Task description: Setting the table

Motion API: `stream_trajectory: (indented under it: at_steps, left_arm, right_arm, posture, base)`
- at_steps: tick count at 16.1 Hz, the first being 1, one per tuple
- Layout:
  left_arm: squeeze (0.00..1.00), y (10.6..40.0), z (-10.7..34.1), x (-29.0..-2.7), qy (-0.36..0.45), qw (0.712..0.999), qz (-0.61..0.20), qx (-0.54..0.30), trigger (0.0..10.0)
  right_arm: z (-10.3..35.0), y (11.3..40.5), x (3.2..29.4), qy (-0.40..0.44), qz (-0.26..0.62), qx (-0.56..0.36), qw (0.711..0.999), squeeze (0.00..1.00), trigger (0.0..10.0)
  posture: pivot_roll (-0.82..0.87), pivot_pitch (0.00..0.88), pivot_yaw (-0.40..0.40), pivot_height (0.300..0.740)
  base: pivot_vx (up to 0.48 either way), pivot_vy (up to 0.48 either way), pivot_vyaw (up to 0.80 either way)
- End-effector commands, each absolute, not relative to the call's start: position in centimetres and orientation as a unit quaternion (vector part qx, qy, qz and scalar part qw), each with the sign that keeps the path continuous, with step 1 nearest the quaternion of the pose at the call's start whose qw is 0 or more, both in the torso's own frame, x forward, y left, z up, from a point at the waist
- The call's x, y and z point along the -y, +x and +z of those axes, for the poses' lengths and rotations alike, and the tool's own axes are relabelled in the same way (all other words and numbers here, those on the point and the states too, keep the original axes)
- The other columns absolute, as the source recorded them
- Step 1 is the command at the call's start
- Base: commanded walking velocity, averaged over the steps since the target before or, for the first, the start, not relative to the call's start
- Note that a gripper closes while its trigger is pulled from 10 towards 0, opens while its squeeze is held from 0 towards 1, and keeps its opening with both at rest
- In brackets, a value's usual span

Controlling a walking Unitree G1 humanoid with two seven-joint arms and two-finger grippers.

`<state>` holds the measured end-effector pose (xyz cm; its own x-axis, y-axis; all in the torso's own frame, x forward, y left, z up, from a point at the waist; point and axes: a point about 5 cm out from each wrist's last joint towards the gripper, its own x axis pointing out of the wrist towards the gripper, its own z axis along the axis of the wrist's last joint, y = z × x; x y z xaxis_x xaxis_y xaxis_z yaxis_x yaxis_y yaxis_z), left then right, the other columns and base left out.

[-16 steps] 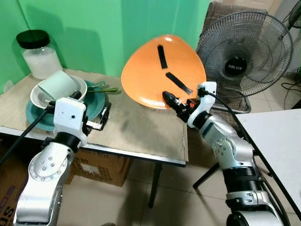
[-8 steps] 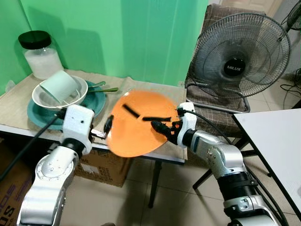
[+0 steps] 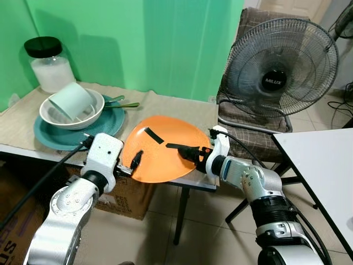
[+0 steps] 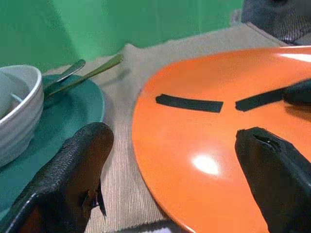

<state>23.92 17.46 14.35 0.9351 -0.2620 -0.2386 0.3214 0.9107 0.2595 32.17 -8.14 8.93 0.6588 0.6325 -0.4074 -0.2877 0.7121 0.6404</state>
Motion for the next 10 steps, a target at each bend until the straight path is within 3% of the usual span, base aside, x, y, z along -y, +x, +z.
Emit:
stream_trajectory:
  at_steps: [1, 2, 3, 4, 5, 6, 7, 8, 10]
  left_arm:
    - [0.00, 23.85, 14.34, -17.20, 0.152, 0.970, -0.158, -0.103, 10.0]
    - [0.00, 23.87, 14.37, -17.21, 0.153, 0.970, -0.157, -0.103, 10.0]
    - [0.00, 23.88, 14.43, -17.27, 0.154, 0.970, -0.156, -0.103, 10.0]
    - [0.00, 23.88, 14.44, -17.29, 0.154, 0.970, -0.156, -0.103, 10.0]
    - [0.00, 23.83, 14.43, -17.42, 0.156, 0.970, -0.154, -0.104, 10.0]
    - [0.00, 23.80, 14.44, -17.43, 0.157, 0.970, -0.154, -0.104, 10.0]
    - [0.00, 23.77, 14.47, -17.42, 0.157, 0.970, -0.156, -0.103, 10.0]
    - [0.00, 23.42, 14.81, -16.91, 0.137, 0.968, -0.186, -0.094, 10.0]
    - [0.00, 23.13, 15.12, -16.53, 0.123, 0.965, -0.213, -0.087, 10.0]
  right_arm:
    - [9.36, 32.57, 8.33, 0.281, 0.257, -0.318, 0.868, 1.00, 10.0]
    - [9.48, 32.70, 8.27, 0.289, 0.255, -0.320, 0.865, 1.00, 10.0]
    - [9.53, 32.81, 8.22, 0.303, 0.248, -0.326, 0.860, 0.55, 10.0]
    - [9.54, 32.82, 8.21, 0.306, 0.248, -0.327, 0.859, 0.55, 10.0]
    - [9.69, 32.95, 8.17, 0.353, 0.241, -0.332, 0.841, 0.00, 10.0]
    - [9.69, 33.00, 8.22, 0.365, 0.236, -0.335, 0.836, 0.00, 8.5]
    - [9.65, 33.05, 8.30, 0.374, 0.231, -0.339, 0.832, 0.00, 5.9]
    - [9.42, 33.25, 8.67, 0.401, 0.211, -0.349, 0.820, 0.00, 0.0]
    - [9.55, 33.38, 8.73, 0.411, 0.210, -0.348, 0.816, 0.00, 0.0]
  posture:
    - [-0.01, 0.000, -0.083, 0.740]
    - [-0.01, 0.000, -0.086, 0.740]
    - [-0.01, 0.000, -0.090, 0.740]
    - [-0.01, 0.000, -0.090, 0.740]
    - [-0.01, 0.000, -0.093, 0.740]
    - [-0.01, 0.000, -0.093, 0.740]
    - [-0.01, 0.000, -0.093, 0.740]
    - [-0.01, 0.000, -0.096, 0.740]
    - [-0.01, 0.000, -0.096, 0.740]
  base:
    - [0.000, 0.000, 0.00]
    - [0.000, 0.000, 0.00]
    - [0.000, 0.000, 0.00]
    - [0.000, 0.000, 0.00]
    - [0.000, 0.000, 0.00]
    - [0.000, 0.000, 0.00]
    - [0.000, 0.000, 0.00]
    - [0.000, 0.000, 0.00]
    - [0.000, 0.000, 0.00]
